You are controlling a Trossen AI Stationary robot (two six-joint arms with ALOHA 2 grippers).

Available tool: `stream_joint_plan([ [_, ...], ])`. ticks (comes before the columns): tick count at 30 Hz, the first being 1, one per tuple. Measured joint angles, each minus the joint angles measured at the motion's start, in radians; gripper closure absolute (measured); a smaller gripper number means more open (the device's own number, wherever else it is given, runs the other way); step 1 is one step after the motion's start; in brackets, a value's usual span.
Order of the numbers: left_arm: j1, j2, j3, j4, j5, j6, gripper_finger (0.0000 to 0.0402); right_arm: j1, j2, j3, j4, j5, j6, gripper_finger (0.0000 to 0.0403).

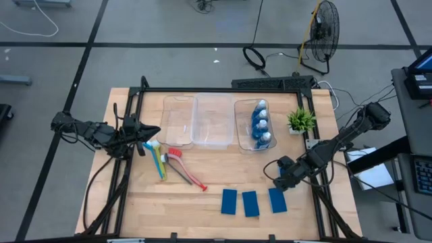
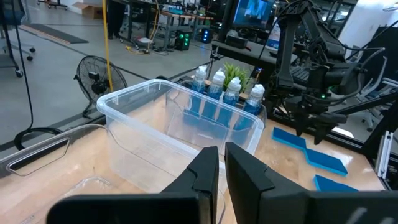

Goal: Pick & Place Kitchen Sink Supplies
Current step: Put the blue sponge into the left transparent bin

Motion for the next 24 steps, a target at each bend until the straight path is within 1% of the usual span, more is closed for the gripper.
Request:
stream_joint_plan([
  [9,0.000,0.000,0.000,0.000,0.000,0.000,0.0369,0.000,0.000,0.000,0.030,0.002,0.003,0.0049],
  [14,0.000,0.000,0.000,0.000,0.000,0.000,0.0369,0.000,0.000,0.000,0.028,-0.001,0.075,0.0048],
  [18,0.000,0.000,0.000,0.000,0.000,0.003,0.0369,0.000,0.000,0.000,0.054,-0.021,0.013,0.0048],
  [24,0.000,0.000,0.000,0.000,0.001,0.014,0.0369,0.000,0.000,0.000,0.120,-0.024,-0.018,0.0049],
])
